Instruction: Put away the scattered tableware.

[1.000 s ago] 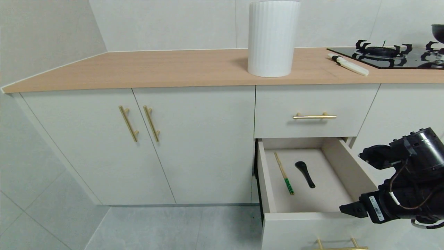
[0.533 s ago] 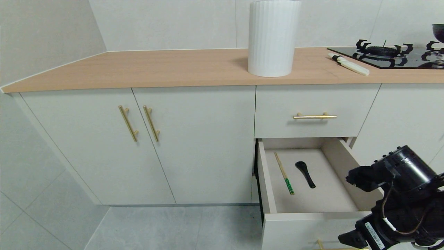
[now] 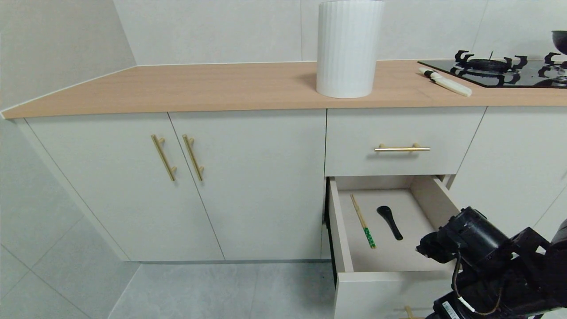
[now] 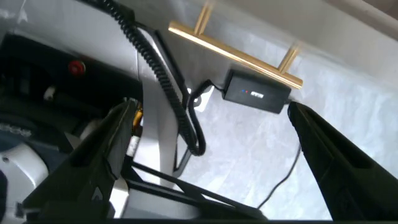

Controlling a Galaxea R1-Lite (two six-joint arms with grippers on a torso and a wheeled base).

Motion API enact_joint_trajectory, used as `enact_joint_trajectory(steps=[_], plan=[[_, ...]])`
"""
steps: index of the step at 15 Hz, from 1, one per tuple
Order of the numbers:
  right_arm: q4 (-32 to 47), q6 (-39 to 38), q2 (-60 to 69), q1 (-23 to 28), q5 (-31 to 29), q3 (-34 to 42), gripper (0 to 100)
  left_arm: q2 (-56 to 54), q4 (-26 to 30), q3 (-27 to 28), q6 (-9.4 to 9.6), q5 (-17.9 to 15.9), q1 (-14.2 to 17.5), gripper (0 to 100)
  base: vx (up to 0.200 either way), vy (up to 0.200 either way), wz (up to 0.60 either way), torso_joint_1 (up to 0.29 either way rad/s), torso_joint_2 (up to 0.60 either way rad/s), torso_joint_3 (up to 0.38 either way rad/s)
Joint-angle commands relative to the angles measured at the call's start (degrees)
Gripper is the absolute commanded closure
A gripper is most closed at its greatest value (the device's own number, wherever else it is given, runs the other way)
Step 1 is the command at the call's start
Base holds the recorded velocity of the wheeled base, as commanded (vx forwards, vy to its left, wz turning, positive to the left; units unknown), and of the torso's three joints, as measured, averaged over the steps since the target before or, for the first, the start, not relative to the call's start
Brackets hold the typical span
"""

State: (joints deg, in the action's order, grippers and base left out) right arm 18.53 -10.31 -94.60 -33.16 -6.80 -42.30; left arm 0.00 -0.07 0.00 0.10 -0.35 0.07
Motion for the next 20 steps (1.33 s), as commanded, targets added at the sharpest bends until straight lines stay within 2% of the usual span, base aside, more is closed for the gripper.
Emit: enact_joint_trajectory(steps=[1, 11, 16, 18, 20], plan=[[0.0, -0.8, -1.8, 0.4, 0.0, -0.8, 0, 0.0, 0.0, 0.0, -0.01, 0.0, 0.0, 0, 0.000, 0.000, 0.00, 0.000, 0.00, 0.000], [-1.8, -11.0, -8.0, 3.7, -1.5, -8.1, 0, 0.0, 0.0, 0.0, -0.01, 0.0, 0.0, 0, 0.000, 0.000, 0.00, 0.000, 0.00, 0.000], [-5.6, -11.2, -10.1, 6.2, -3.1, -8.5, 0, 0.0, 0.0, 0.0, -0.01, 0.0, 0.0, 0, 0.000, 0.000, 0.00, 0.000, 0.00, 0.000], [-10.3, -11.3, -11.9, 7.0, -6.2, -8.0, 0, 0.0, 0.0, 0.0, -0.01, 0.0, 0.0, 0, 0.000, 0.000, 0.00, 0.000, 0.00, 0.000], [-13.9, -11.9, -13.3, 8.0, -6.7, -7.6, 0, 0.0, 0.0, 0.0, -0.01, 0.0, 0.0, 0, 0.000, 0.000, 0.00, 0.000, 0.00, 0.000]])
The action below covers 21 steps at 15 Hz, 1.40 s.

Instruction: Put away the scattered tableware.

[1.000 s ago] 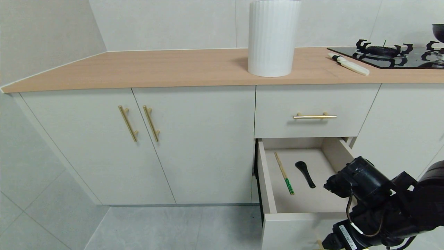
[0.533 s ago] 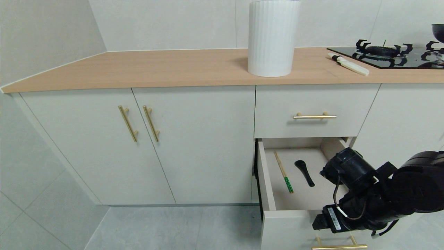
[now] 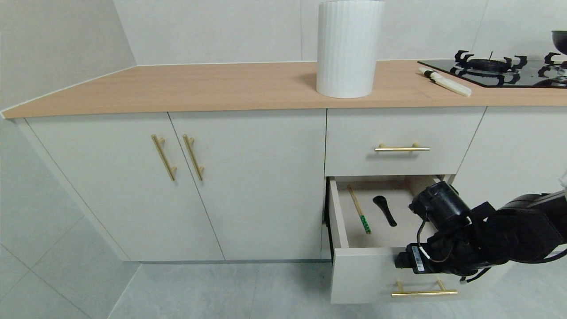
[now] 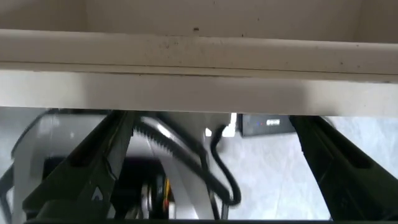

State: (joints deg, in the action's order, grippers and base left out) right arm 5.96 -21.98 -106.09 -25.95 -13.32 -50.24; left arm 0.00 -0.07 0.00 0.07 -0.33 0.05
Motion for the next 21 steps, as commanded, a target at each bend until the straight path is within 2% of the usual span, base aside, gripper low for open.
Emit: enact_joint_trajectory(steps=[1, 8, 12, 19, 21], plan=[[-3.1, -0.5, -2.5, 1.1, -0.3, 0.3, 0, 0.0, 0.0, 0.0, 0.01, 0.0, 0.0, 0, 0.000, 0.000, 0.00, 0.000, 0.00, 0.000], [-14.8, -0.3, -4.5, 3.3, -0.7, 3.2, 0, 0.0, 0.0, 0.0, 0.01, 0.0, 0.0, 0, 0.000, 0.000, 0.00, 0.000, 0.00, 0.000], [-26.0, -0.3, -8.3, 3.8, -5.0, 4.9, 0, 0.0, 0.0, 0.0, 0.01, 0.0, 0.0, 0, 0.000, 0.000, 0.00, 0.000, 0.00, 0.000], [-40.2, -0.4, -13.3, 6.0, -5.3, 5.6, 0, 0.0, 0.0, 0.0, 0.01, 0.0, 0.0, 0, 0.000, 0.000, 0.00, 0.000, 0.00, 0.000], [-47.2, -0.4, -16.2, 6.5, -5.4, 5.6, 0, 0.0, 0.0, 0.0, 0.01, 0.0, 0.0, 0, 0.000, 0.000, 0.00, 0.000, 0.00, 0.000]])
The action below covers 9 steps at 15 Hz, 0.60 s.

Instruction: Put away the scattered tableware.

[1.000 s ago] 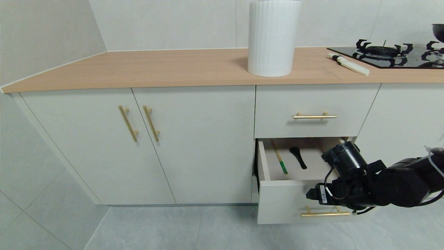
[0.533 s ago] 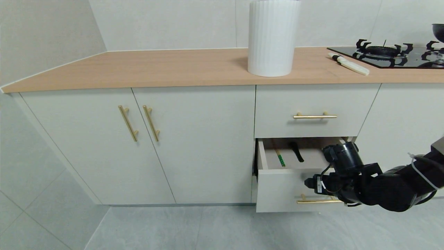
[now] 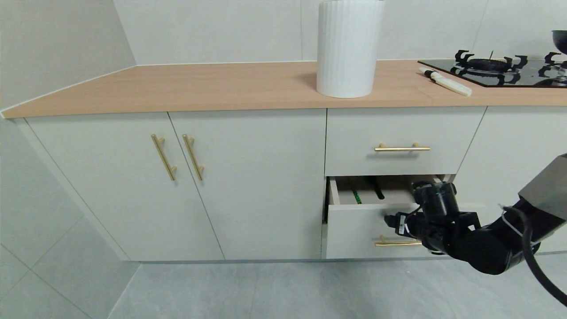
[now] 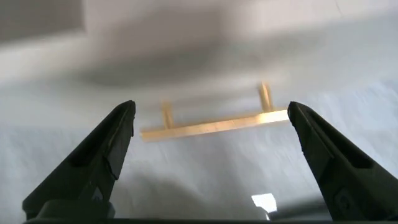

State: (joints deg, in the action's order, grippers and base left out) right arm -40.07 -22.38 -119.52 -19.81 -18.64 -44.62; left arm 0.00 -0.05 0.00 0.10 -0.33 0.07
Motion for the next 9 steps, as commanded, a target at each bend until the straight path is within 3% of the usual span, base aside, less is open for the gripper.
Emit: enact_joint_trajectory(steps=[1, 9], plan=[[-4.7, 0.0, -4.0, 0.7, -0.1, 0.2, 0, 0.0, 0.0, 0.0, -0.01, 0.0, 0.0, 0, 0.000, 0.000, 0.00, 0.000, 0.00, 0.000], [-25.3, 0.4, -14.3, 1.9, -2.1, -1.2, 0, 0.0, 0.0, 0.0, -0.01, 0.0, 0.0, 0, 0.000, 0.000, 0.00, 0.000, 0.00, 0.000]])
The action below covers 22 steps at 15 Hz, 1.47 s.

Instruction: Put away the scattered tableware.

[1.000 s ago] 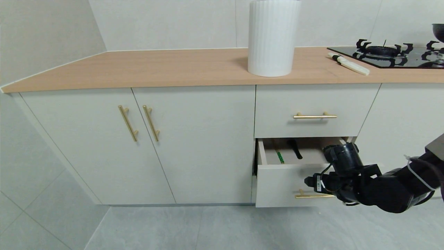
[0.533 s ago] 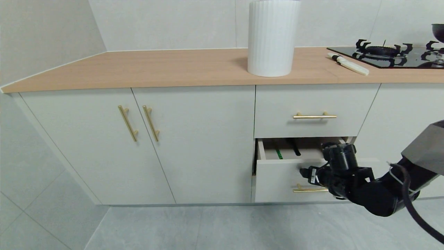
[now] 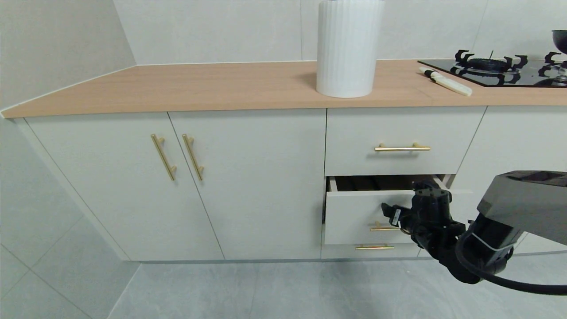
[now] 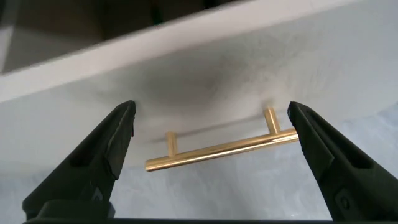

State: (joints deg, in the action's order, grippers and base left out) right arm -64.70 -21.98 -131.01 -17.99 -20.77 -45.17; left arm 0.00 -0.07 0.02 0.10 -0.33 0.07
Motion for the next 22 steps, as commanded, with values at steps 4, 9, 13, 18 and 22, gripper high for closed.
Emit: enact_joint_trajectory(steps=[4, 9, 13, 18, 22], plan=[[-3.3, -0.1, -5.6, 1.2, -0.1, -2.6, 0, 0.0, 0.0, 0.0, -0.01, 0.0, 0.0, 0, 0.000, 0.000, 0.00, 0.000, 0.00, 0.000], [-4.7, -0.2, -7.5, 3.1, 0.0, -4.2, 0, 0.0, 0.0, 0.0, -0.01, 0.0, 0.0, 0, 0.000, 0.000, 0.00, 0.000, 0.00, 0.000], [-8.8, -0.2, -10.1, 4.1, -0.1, -6.2, 0, 0.0, 0.0, 0.0, -0.01, 0.0, 0.0, 0, 0.000, 0.000, 0.00, 0.000, 0.00, 0.000], [-11.2, -0.2, -12.4, 4.2, -1.2, -8.8, 0, 0.0, 0.0, 0.0, -0.01, 0.0, 0.0, 0, 0.000, 0.000, 0.00, 0.000, 0.00, 0.000], [-13.8, 0.0, -14.7, 5.1, -2.0, -11.8, 0, 0.0, 0.0, 0.0, -0.01, 0.0, 0.0, 0, 0.000, 0.000, 0.00, 0.000, 0.00, 0.000]])
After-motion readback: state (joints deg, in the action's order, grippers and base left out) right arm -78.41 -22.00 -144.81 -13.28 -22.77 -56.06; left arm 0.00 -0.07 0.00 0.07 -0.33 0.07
